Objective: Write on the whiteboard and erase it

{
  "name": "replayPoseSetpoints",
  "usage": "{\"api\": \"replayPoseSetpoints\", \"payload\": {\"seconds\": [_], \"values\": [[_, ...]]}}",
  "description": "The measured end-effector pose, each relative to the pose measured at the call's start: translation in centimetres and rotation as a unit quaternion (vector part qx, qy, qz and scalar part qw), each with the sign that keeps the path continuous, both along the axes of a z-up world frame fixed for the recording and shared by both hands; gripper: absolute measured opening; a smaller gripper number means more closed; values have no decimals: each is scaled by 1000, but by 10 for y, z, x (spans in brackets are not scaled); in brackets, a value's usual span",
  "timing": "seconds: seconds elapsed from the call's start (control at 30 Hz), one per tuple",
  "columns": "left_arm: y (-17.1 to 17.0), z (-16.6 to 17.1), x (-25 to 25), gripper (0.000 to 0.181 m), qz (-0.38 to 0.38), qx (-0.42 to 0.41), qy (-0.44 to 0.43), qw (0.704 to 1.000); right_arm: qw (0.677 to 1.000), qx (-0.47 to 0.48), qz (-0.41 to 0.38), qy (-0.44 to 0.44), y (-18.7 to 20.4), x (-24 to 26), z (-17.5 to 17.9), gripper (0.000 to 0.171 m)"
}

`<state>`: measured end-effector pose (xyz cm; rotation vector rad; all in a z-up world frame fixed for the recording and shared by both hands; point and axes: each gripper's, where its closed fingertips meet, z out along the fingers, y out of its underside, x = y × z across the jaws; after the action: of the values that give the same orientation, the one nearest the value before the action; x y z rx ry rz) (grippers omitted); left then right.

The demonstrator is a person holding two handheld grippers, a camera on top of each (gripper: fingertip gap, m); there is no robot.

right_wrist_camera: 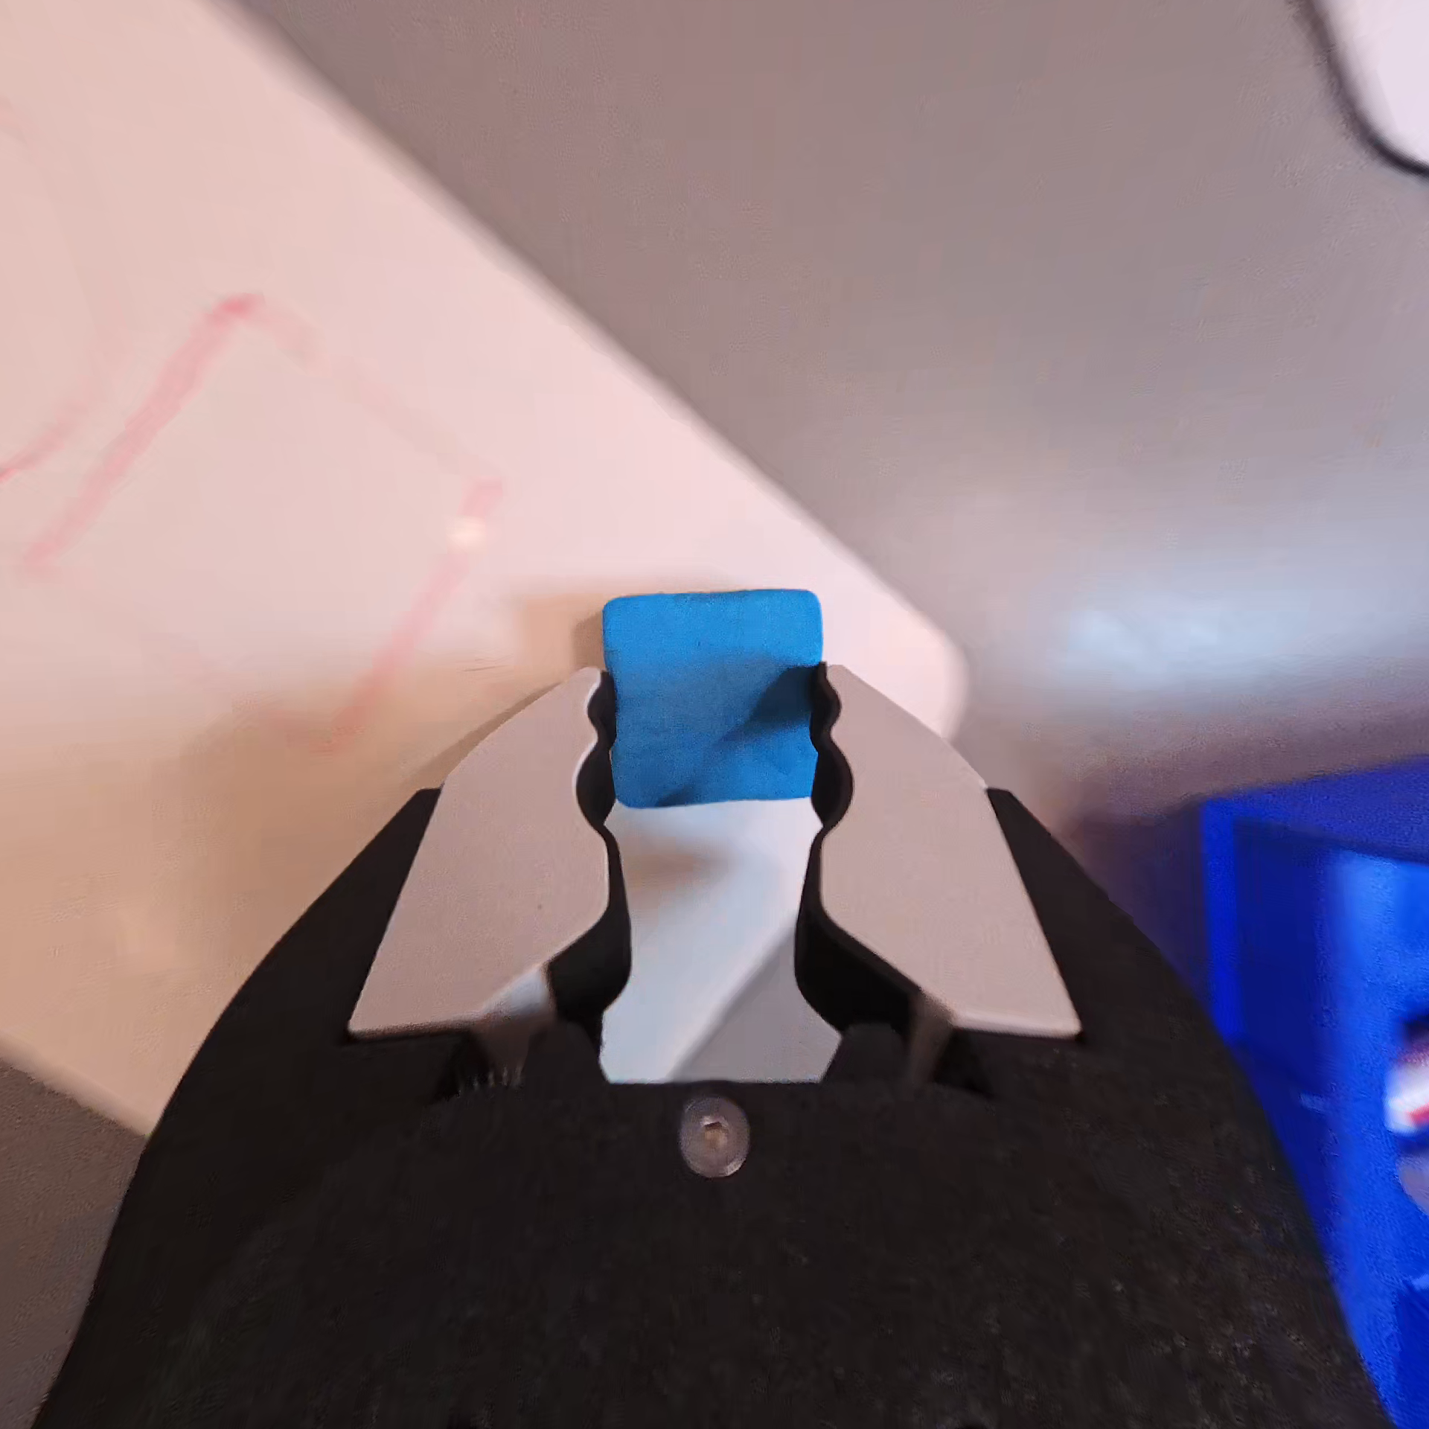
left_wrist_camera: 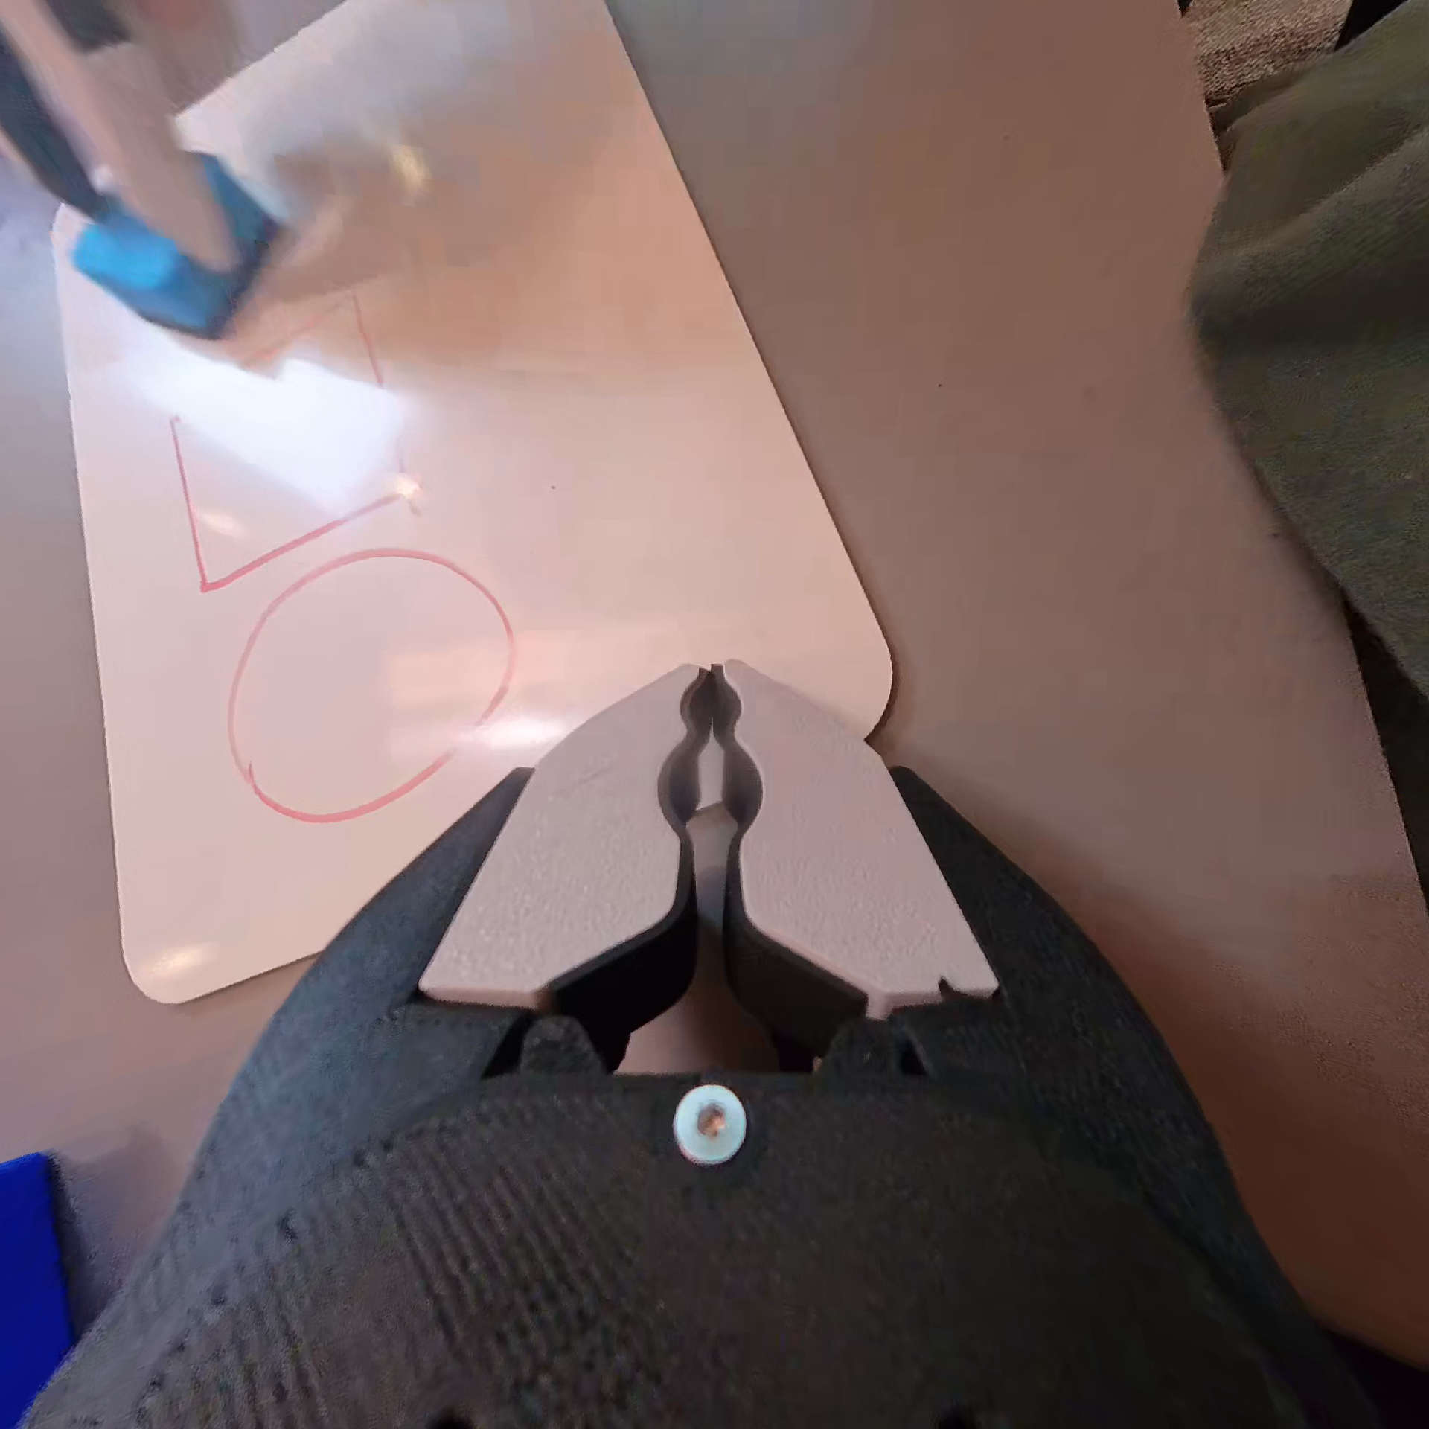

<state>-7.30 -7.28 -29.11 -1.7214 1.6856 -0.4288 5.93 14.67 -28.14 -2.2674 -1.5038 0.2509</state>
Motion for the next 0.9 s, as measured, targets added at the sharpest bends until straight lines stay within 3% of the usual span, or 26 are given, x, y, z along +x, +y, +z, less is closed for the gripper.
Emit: {"api": "replayPoseSetpoints", "payload": {"seconds": [0.03, 0.1, 0.3, 0.33, 0.43, 0.5, 0.57, 0.77, 0.83, 0.9], "values": [[1, 0, 0, 0, 1, 5, 2, 1000, 1000, 4, -28, 7, 22, 11, 0, 49], [3, 0, -1, 0, 6, 15, 6, 1000, 999, -4, -38, 15, 26, 24, 0, 49], [2, 0, -3, 0, 3, 5, 1, 1000, 990, -34, 132, -41, -88, -19, 0, 49], [2, 0, -3, 0, 3, 8, 3, 1000, 989, -22, 136, -45, -82, -25, 0, 49], [0, 0, -2, 0, 1, 14, 4, 1000, 1000, -3, 15, 3, -4, -12, 0, 49], [3, 0, -4, 0, 5, 29, 10, 1000, 999, -5, -35, 15, 22, 9, 0, 49], [3, 0, -5, 0, 7, 31, 10, 999, 1000, -9, 1, -2, -3, 8, 0, 49], [2, 0, -6, 0, 4, 25, 10, 1000, 987, -46, 137, -74, -138, -10, 0, 49], [0, 0, -5, 0, -1, 21, 7, 1000, 985, -37, 147, -76, -140, -19, 3, 49], [-1, 0, -3, 0, -4, 17, 5, 1000, 990, -5, 125, -59, -104, -31, 3, 49]]}}
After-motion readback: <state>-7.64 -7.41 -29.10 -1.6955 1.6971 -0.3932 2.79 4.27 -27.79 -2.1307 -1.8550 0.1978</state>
